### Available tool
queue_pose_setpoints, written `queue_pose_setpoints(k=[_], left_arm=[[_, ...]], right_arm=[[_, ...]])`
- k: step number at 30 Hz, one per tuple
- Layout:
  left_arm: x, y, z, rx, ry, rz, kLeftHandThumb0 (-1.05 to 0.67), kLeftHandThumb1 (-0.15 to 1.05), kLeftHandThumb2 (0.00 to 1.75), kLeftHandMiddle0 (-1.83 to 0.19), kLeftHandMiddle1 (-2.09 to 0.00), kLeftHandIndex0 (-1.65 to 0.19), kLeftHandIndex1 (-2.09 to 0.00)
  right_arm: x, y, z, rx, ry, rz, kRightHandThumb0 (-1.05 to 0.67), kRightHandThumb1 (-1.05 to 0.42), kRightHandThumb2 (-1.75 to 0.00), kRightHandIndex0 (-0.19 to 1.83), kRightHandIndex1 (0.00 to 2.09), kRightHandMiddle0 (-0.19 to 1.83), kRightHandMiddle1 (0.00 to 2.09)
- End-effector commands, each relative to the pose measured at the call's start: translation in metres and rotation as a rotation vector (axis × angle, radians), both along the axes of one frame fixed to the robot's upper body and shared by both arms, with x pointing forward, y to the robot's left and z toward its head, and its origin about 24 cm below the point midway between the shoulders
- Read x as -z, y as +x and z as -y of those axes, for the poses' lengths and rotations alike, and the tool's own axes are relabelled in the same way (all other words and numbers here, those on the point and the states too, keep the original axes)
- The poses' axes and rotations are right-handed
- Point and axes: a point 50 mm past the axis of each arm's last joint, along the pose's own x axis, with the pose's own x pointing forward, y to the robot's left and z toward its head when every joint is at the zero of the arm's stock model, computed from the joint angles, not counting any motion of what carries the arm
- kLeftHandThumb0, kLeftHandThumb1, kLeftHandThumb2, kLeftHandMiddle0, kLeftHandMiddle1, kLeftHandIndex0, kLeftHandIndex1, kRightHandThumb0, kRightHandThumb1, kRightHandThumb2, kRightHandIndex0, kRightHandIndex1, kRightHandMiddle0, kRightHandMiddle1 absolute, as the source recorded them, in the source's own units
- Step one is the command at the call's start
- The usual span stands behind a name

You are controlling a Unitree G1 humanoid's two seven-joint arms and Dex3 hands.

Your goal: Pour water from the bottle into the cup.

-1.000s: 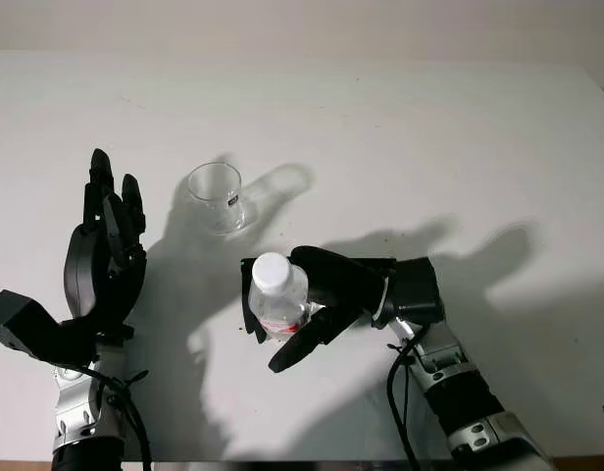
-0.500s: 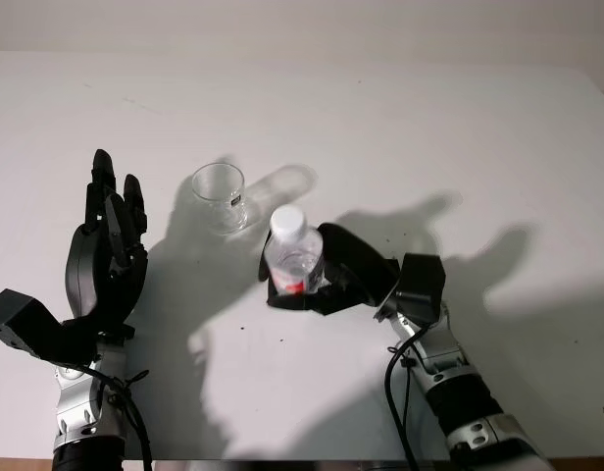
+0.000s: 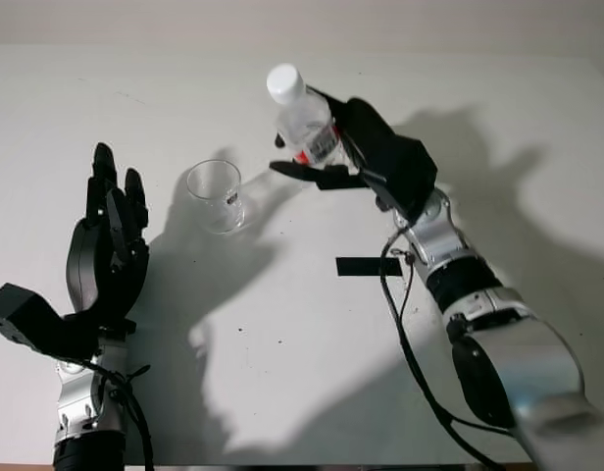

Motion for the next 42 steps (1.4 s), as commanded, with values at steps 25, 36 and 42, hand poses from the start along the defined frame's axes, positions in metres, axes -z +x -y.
queue_pose_setpoints(k=[25,36,42], left_arm=[[0.011,-0.003,0.006,-0.008,-0.024,-0.022,-0.74,1.05,0.62,0.19,0.0,0.19,0.0],[0.012,-0.005,0.006,-0.016,-0.028,-0.025,-0.74,1.05,0.61,0.19,0.0,0.19,0.0],[0.013,-0.005,0.006,-0.023,-0.026,-0.029,-0.74,1.05,0.61,0.19,0.0,0.19,0.0]], right_arm=[[-0.048,0.01,-0.021,0.3,-0.74,0.59,-0.38,-1.05,-0.29,1.05,2.09,0.68,2.09],[-0.053,0.009,-0.02,0.314,-0.844,0.72,-0.38,-1.05,-0.32,1.23,2.09,0.79,2.09],[-0.054,0.008,-0.024,0.314,-0.957,0.816,-0.44,-1.05,-0.43,1.24,2.09,0.72,2.09]])
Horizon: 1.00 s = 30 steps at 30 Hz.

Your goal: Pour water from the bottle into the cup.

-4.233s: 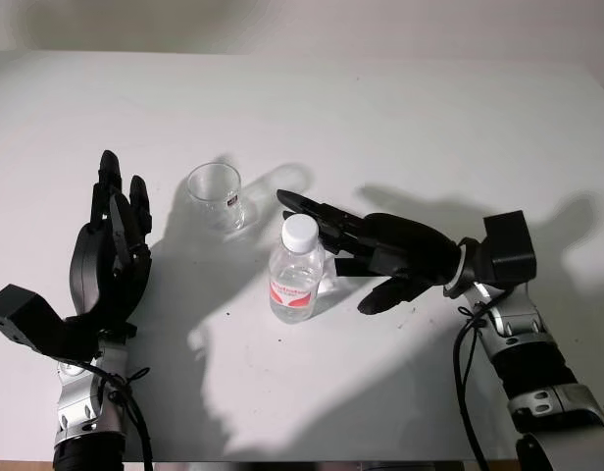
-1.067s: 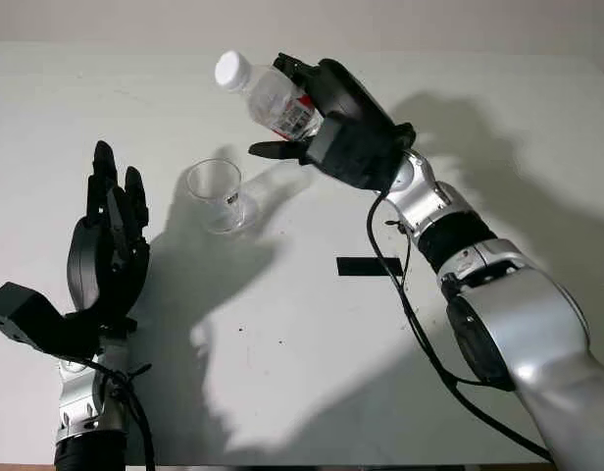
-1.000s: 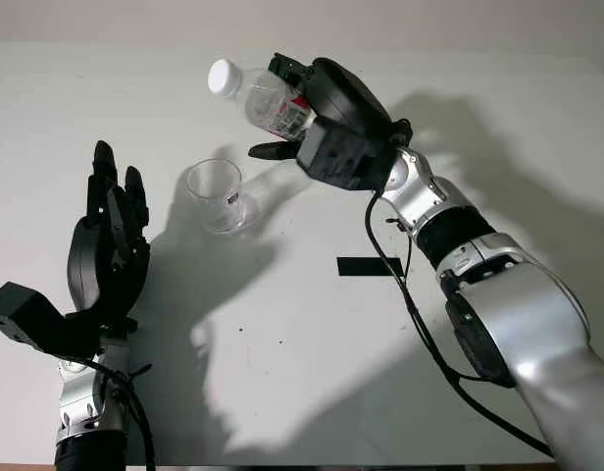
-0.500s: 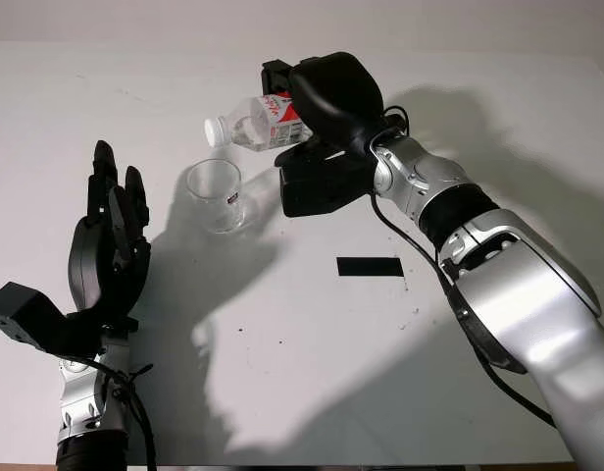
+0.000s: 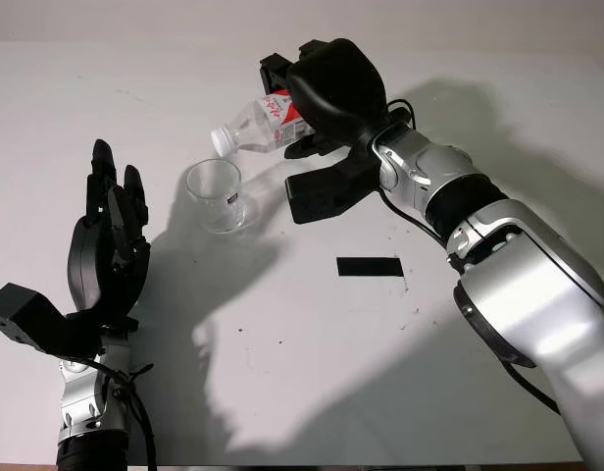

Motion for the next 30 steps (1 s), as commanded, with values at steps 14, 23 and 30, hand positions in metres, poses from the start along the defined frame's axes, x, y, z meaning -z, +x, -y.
queue_pose_setpoints(k=[14,23,30], left_arm=[[0.015,-0.006,0.005,-0.006,-0.024,-0.044,-0.75,1.05,0.6,0.19,0.0,0.19,0.0],[0.017,-0.006,0.006,-0.01,-0.017,-0.046,-0.74,1.05,0.62,0.19,0.0,0.19,0.0],[0.016,-0.006,0.004,-0.01,-0.021,-0.046,-0.74,1.05,0.62,0.19,0.0,0.19,0.0]], right_arm=[[-0.016,-0.004,-0.013,-0.029,-0.149,0.202,-0.38,-1.05,-0.31,1.24,2.09,0.67,2.09],[-0.016,-0.005,-0.015,-0.041,-0.132,0.244,-0.38,-1.05,-0.33,1.29,2.09,0.7,2.09],[-0.02,-0.006,-0.015,-0.056,-0.043,0.241,-0.37,-1.05,-0.28,1.24,2.09,0.36,2.06]])
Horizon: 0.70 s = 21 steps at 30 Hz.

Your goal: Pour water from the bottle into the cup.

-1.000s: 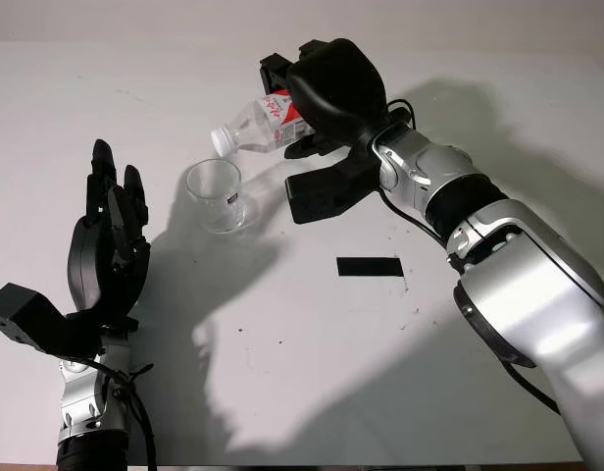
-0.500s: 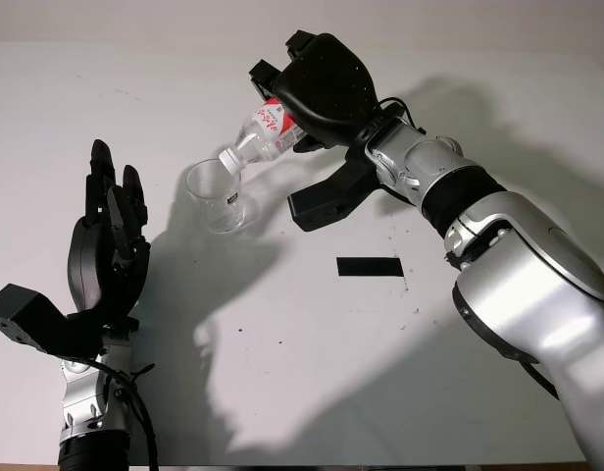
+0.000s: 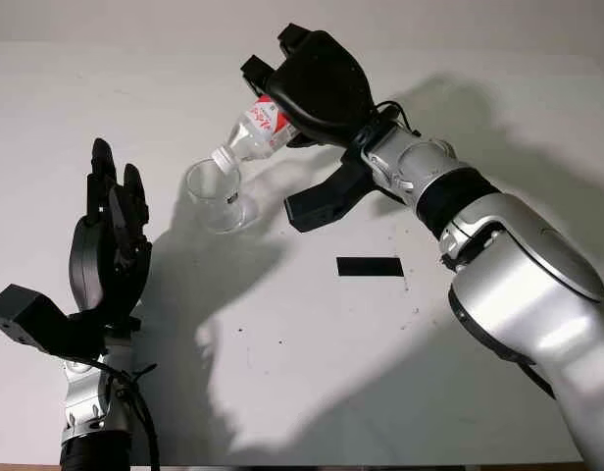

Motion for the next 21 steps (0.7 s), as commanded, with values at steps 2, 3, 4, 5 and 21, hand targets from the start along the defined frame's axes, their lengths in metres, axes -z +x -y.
queue_pose_setpoints(k=[2,3,4,5,21], left_arm=[[0.016,-0.005,0.001,-0.005,-0.025,-0.057,-0.74,1.05,0.62,0.19,0.0,0.19,0.0],[0.016,-0.005,0.001,-0.005,-0.027,-0.057,-0.74,1.05,0.62,0.19,0.0,0.19,0.0],[0.016,-0.005,0.001,-0.004,-0.028,-0.057,-0.74,1.05,0.62,0.19,0.0,0.19,0.0],[0.016,-0.005,0.001,-0.003,-0.029,-0.057,-0.74,1.05,0.61,0.19,0.0,0.19,0.0],[0.011,-0.001,-0.003,0.025,-0.023,-0.05,-0.75,1.05,0.6,0.19,0.0,0.19,0.0]], right_arm=[[-0.018,0.001,-0.004,-0.004,0.181,-0.078,-0.39,-1.05,-0.3,1.24,2.09,0.32,2.07],[-0.019,0.003,-0.003,-0.001,0.253,-0.136,-0.4,-1.05,-0.29,1.22,2.09,0.32,2.09],[-0.021,0.003,-0.001,-0.011,0.332,-0.195,-0.4,-1.05,-0.27,1.21,2.09,0.31,2.09],[-0.022,0.004,-0.001,-0.02,0.382,-0.232,-0.39,-1.05,-0.24,1.19,2.09,0.37,2.09],[0.013,0.012,0.06,-0.136,1.048,-0.867,-0.33,-1.05,-0.29,1.05,2.09,0.86,2.09]])
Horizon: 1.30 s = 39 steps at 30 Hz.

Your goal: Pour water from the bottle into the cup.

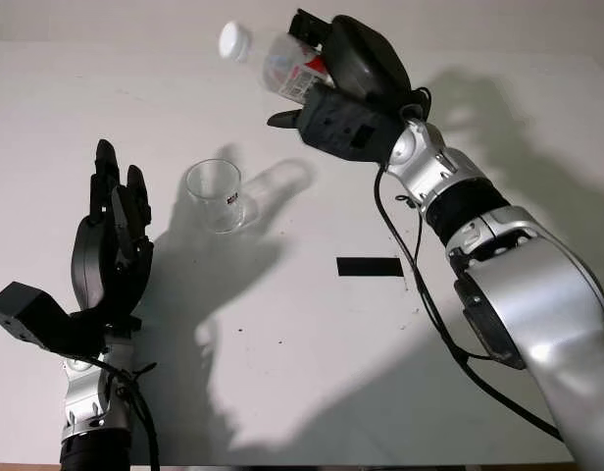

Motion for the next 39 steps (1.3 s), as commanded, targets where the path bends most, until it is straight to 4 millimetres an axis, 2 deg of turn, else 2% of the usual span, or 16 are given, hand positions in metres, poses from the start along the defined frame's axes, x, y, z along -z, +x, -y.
queue_pose_setpoints(k=[1,3,6,9,12,18,21,28,39], left_arm=[[0.011,-0.004,-0.001,-0.002,-0.02,-0.039,-0.74,1.05,0.6,0.19,0.0,0.19,0.0],[0.011,-0.004,-0.001,-0.001,-0.024,-0.04,-0.74,1.05,0.6,0.19,0.0,0.19,0.0],[0.011,-0.004,-0.002,-0.006,-0.016,-0.045,-0.75,1.05,0.6,0.19,0.0,0.19,0.0],[0.011,-0.003,-0.002,-0.001,-0.008,-0.042,-0.75,1.05,0.62,0.19,0.0,0.19,0.0],[0.01,-0.002,-0.002,0.003,-0.014,-0.043,-0.75,1.05,0.62,0.19,0.0,0.19,0.0],[0.011,0.001,0.0,0.017,-0.009,-0.04,-0.75,1.05,0.63,0.19,0.0,0.19,0.0],[0.011,0.001,0.0,0.011,-0.006,-0.042,-0.75,1.05,0.64,0.19,0.0,0.19,0.0],[0.012,-0.001,-0.001,0.012,-0.015,-0.043,-0.75,1.05,0.65,0.19,0.0,0.19,0.0],[0.012,-0.002,-0.003,0.02,-0.018,-0.042,-0.75,1.05,0.64,0.19,0.0,0.19,0.0]], right_arm=[[0.003,-0.003,0.013,-0.033,0.081,-0.017,-0.35,-1.05,-0.29,1.01,2.09,0.85,2.09],[0.015,-0.005,0.021,-0.068,0.176,-0.092,-0.4,-1.05,-0.28,0.97,2.09,0.82,2.09],[0.033,-0.015,0.032,-0.116,0.314,-0.165,-0.41,-1.05,-0.26,1.0,2.09,0.76,2.09],[0.053,-0.037,0.044,-0.184,0.426,-0.205,-0.42,-1.05,-0.26,1.02,2.09,0.73,2.09],[0.068,-0.057,0.05,-0.227,0.507,-0.222,-0.4,-1.05,-0.31,1.1,2.09,0.79,2.09],[0.085,-0.091,0.058,-0.249,0.632,-0.255,-0.42,-1.05,-0.34,1.17,2.09,0.83,2.09],[0.092,-0.102,0.06,-0.235,0.632,-0.288,-0.44,-1.05,-0.37,1.05,2.09,0.73,2.09],[0.109,-0.115,0.055,-0.186,0.615,-0.324,-0.47,-1.05,-0.39,0.99,2.09,0.64,2.09],[0.142,-0.111,0.041,-0.128,0.663,-0.482,-0.45,-1.05,-0.43,0.94,2.09,0.58,2.09]])
